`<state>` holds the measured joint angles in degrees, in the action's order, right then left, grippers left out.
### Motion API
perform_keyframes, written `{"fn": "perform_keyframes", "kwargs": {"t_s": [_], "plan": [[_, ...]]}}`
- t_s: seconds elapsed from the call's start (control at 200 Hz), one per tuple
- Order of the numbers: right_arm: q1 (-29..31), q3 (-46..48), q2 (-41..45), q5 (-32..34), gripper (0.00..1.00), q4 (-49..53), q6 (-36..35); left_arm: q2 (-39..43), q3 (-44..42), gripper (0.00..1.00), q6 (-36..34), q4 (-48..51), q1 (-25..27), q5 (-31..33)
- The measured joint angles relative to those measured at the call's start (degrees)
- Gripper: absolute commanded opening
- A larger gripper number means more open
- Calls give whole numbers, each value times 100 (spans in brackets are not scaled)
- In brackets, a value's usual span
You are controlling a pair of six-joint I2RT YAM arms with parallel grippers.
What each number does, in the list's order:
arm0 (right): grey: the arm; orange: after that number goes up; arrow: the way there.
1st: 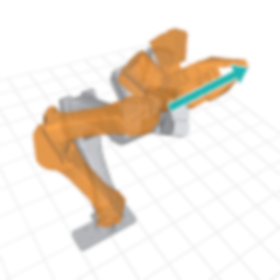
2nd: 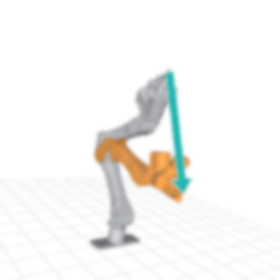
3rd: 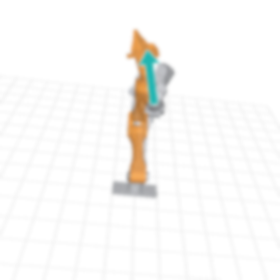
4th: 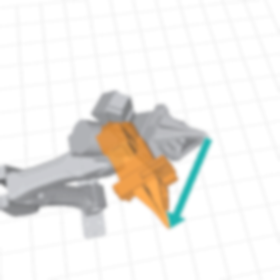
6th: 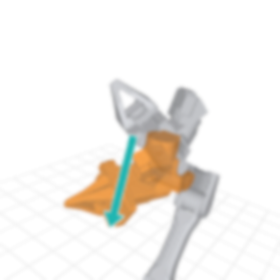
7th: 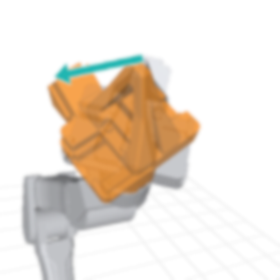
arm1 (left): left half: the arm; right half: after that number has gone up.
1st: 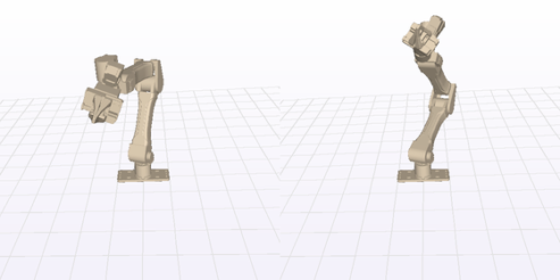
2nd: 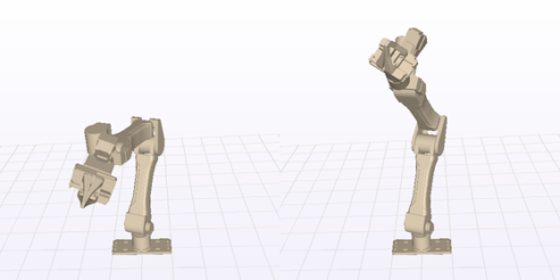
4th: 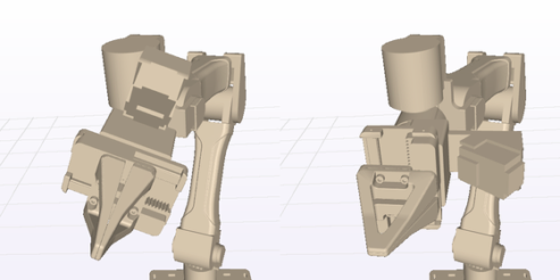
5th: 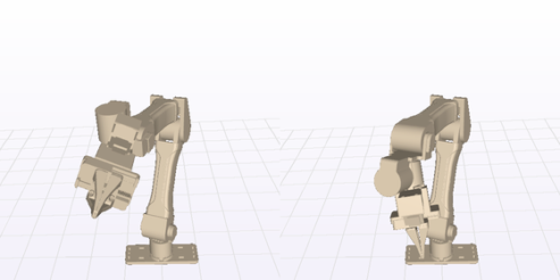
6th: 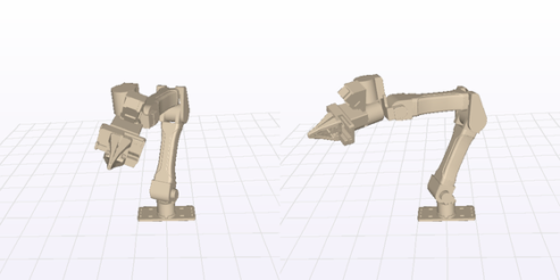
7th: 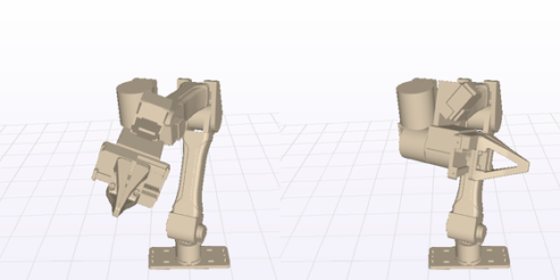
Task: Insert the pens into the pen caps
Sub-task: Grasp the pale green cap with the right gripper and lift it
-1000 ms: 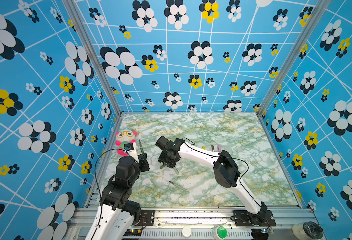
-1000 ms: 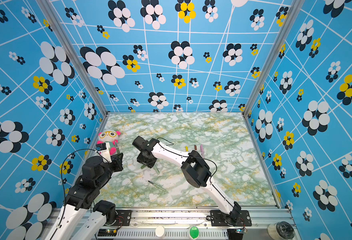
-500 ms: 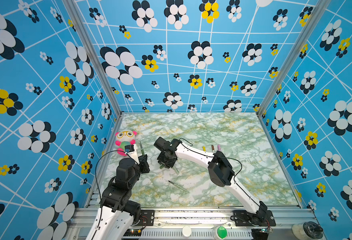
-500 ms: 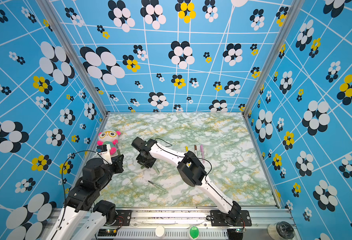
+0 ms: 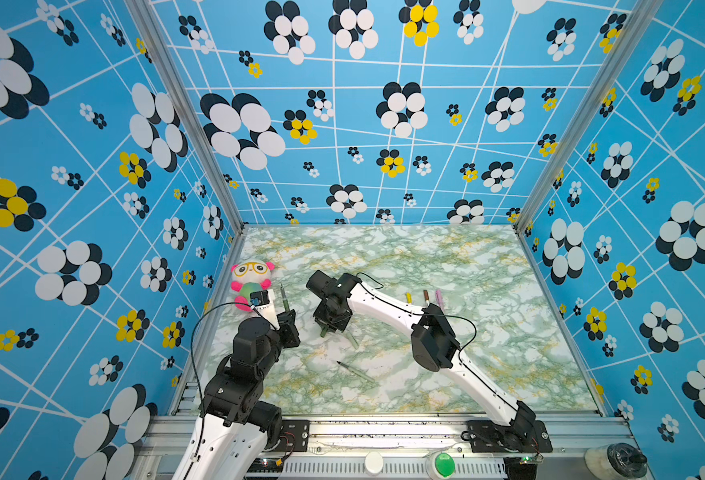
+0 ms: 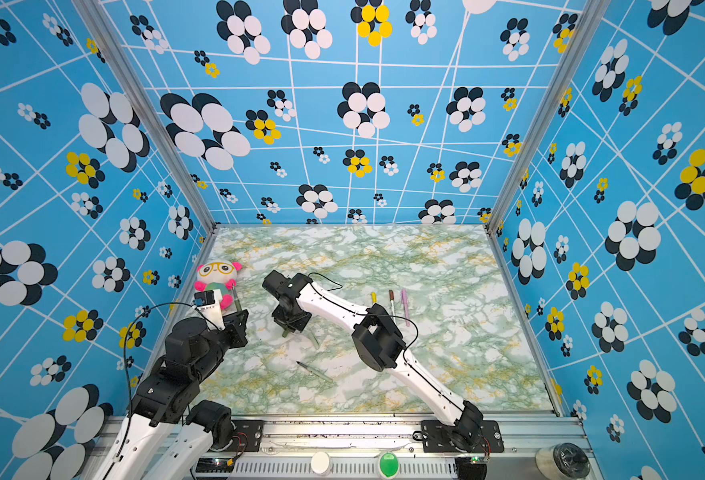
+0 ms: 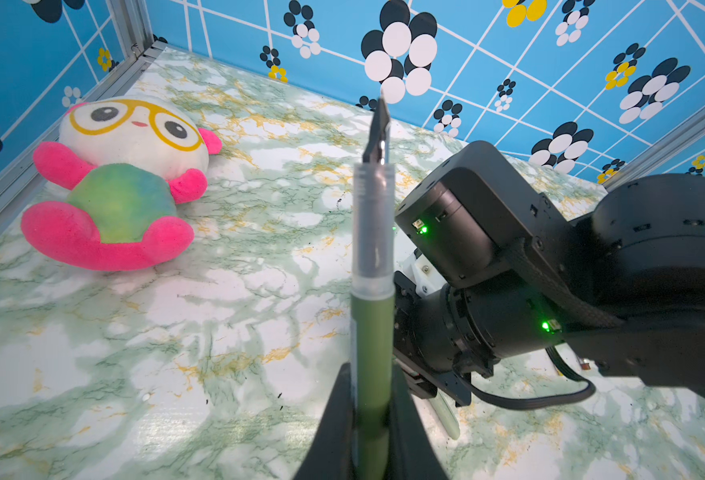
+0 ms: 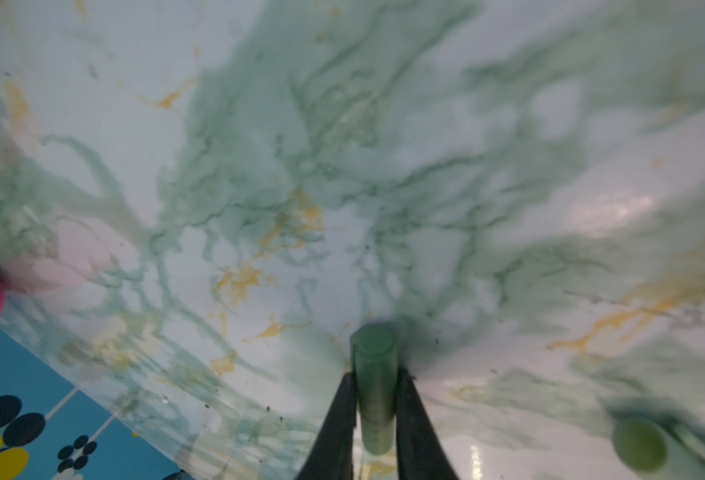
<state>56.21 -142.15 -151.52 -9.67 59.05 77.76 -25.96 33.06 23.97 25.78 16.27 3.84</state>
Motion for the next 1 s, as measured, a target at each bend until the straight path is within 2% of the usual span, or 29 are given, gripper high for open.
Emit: {"fn": "perform_keyframes", "kwargs": {"t_s": [0.325, 0.62, 0.865, 1.0], "plan": [[-42, -85, -39, 7, 5, 55, -225, 66, -39, 0, 2, -2, 0, 0], [-238, 356, 319, 658, 4, -391, -1268, -24, -81, 0, 66, -26, 0, -155], [-431, 1071, 1506, 1231, 4, -968, -2334, -691, -87, 0, 186, -455, 0, -1084], [-673, 2332, 2726, 1436, 4, -1602, -2774, -1270, -87, 0, 269, -896, 0, -1849]]}}
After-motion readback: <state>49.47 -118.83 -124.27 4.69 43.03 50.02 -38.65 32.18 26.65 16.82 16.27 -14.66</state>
